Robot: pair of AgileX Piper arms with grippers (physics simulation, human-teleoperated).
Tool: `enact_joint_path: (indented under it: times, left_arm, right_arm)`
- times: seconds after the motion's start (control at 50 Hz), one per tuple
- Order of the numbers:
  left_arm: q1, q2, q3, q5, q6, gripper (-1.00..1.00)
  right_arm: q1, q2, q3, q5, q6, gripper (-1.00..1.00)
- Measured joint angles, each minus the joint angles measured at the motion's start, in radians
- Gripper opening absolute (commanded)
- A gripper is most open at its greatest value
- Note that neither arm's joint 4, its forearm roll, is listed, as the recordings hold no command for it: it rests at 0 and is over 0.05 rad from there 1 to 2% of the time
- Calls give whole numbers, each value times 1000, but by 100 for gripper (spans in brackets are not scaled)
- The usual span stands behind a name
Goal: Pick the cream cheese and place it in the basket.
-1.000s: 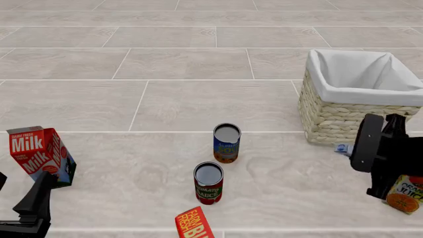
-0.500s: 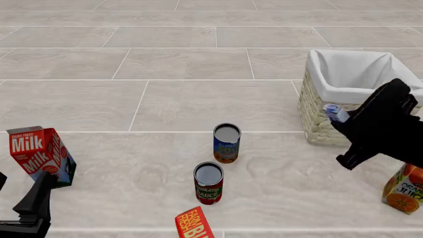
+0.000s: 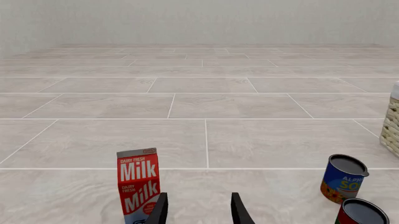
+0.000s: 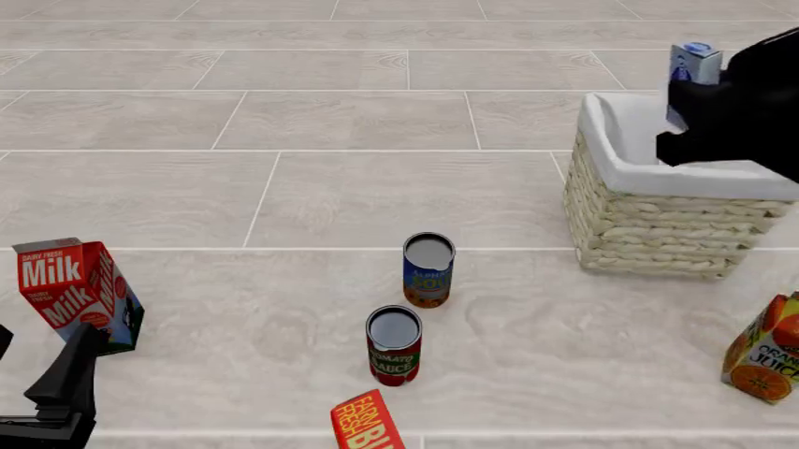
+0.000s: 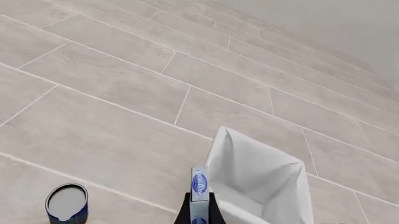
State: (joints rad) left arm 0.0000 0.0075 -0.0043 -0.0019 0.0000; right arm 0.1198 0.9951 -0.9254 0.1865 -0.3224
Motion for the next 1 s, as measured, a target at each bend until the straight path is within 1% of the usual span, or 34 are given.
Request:
enact_joint_path:
  times: [0.1, 0.24, 0.38, 0.62, 0.82, 0.94, 1.0]
  left_arm:
    - [0, 0, 0, 0, 0, 100]
    - [0, 0, 0, 0, 0, 100]
    - [0, 0, 0, 0, 0, 100]
    - [0, 0, 0, 0, 0, 100]
    - [0, 0, 0, 0, 0, 100]
    - [0, 0, 0, 0, 0, 100]
    - [0, 0, 0, 0, 0, 100]
  right_arm:
    - [-39, 43, -70, -1, 40, -100]
    - [-87, 122, -172, 11, 77, -100]
    - [-131, 201, -252, 35, 69, -100]
    - [-179, 325, -378, 110, 65, -100]
    - [-201, 409, -466, 180, 88, -100]
    - [-208, 445, -493, 206, 96, -100]
    - [-209, 459, -499, 212, 110, -100]
